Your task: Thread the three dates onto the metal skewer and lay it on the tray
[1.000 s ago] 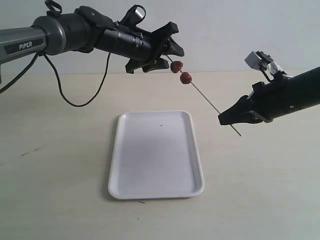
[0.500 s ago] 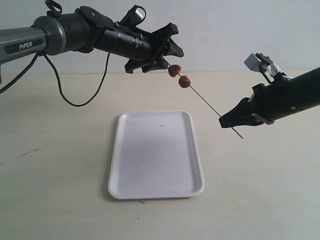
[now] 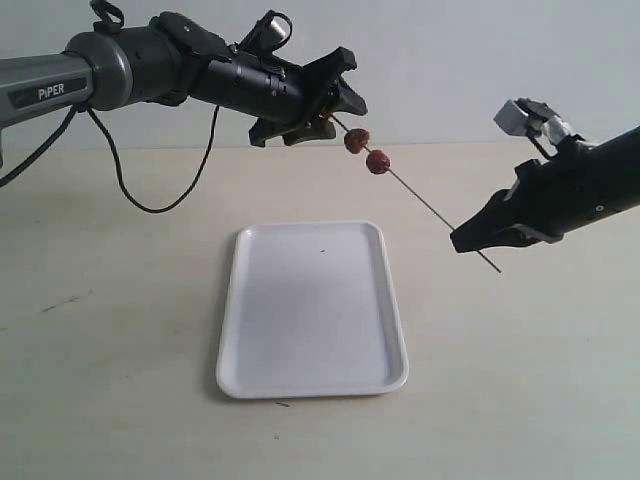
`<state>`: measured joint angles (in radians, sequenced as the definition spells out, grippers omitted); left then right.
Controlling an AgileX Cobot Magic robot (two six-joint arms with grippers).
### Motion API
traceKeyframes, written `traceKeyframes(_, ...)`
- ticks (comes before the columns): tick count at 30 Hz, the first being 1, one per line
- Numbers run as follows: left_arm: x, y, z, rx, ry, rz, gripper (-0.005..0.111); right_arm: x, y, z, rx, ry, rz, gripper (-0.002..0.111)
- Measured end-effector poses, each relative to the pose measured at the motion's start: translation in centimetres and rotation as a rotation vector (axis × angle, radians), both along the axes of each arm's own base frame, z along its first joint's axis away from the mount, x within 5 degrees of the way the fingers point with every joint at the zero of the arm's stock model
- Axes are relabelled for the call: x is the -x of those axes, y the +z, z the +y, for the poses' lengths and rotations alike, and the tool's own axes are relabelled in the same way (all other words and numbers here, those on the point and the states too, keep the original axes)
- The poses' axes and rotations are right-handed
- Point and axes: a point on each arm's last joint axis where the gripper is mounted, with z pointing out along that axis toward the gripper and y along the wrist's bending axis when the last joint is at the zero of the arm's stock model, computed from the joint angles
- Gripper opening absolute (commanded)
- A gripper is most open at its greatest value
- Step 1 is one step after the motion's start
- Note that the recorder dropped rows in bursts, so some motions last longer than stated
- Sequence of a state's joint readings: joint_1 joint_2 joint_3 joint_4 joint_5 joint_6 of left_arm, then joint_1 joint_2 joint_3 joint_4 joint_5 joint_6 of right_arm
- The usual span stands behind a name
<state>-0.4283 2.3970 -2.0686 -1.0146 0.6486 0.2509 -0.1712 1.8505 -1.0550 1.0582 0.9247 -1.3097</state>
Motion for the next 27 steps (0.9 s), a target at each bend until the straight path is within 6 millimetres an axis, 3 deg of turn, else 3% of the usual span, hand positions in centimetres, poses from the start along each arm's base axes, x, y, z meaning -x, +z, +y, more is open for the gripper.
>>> traceKeyframes(10, 0.0, 0.0, 0.0, -0.001, 0.0, -0.001, 0.056, 1.7, 1.5, 0.0, 0.048, 0.0, -0.028, 0.0)
traceKeyframes(16, 0.0, 0.0, 0.0, -0.003, -0.001, -0.002, 0.056, 2.7, 1.3, 0.0, 0.07, 0.005, -0.013, 0.0)
traceKeyframes(24, 0.0, 0.0, 0.0, -0.003, -0.001, -0.002, 0.042, 3.0, 0.9, 0.0, 0.077, 0.007, 0.003, 0.0)
traceKeyframes(27, 0.0, 0.0, 0.0, -0.003, -0.001, -0.002, 0.042, 2.9, 0.9, 0.0, 0.084, 0.0, -0.001, 0.0)
